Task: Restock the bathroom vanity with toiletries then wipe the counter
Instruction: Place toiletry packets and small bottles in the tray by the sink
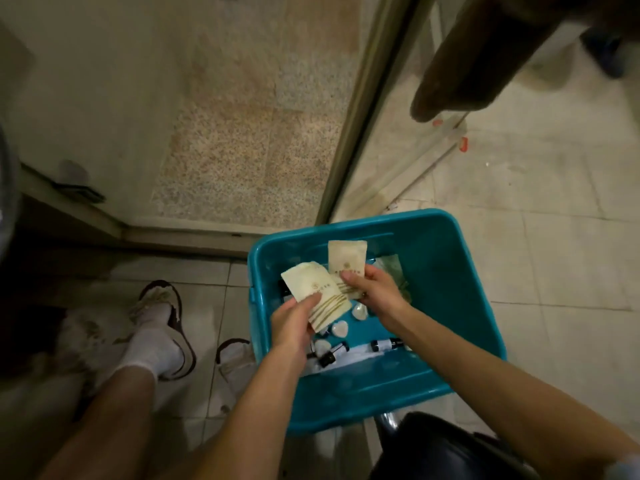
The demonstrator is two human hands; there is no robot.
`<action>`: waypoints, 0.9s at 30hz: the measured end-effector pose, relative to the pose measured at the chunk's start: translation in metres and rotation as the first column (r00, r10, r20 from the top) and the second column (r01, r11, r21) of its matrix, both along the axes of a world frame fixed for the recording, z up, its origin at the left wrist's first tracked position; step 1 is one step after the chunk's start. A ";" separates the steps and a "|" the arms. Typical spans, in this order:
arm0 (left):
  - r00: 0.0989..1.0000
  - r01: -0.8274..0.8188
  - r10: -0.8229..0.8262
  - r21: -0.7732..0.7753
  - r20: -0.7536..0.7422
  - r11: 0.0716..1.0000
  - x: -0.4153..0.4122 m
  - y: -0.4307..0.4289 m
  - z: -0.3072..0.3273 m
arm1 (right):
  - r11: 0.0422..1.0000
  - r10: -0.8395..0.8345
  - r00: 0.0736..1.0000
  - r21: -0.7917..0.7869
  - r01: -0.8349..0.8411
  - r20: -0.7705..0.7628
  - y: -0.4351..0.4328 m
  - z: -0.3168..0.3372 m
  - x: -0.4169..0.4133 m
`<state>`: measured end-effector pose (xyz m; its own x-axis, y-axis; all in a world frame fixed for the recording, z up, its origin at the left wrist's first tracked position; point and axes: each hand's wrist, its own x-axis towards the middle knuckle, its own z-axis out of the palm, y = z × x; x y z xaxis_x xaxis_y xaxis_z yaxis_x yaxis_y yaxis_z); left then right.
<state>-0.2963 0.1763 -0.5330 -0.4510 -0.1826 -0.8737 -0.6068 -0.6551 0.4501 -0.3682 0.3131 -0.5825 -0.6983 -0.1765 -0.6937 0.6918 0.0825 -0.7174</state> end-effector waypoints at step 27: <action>0.724 -0.375 -0.098 -0.509 -0.683 0.775 0.091 -0.070 0.418 | 0.871 0.262 0.695 -0.146 -0.468 -0.670 -0.081 0.440 0.052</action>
<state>-0.2056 0.1062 -0.1150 -0.7641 -0.6425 -0.0574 0.0668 -0.1674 0.9836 -0.3158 0.2320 -0.1423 -0.7812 -0.6242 -0.0120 0.0511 -0.0448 -0.9977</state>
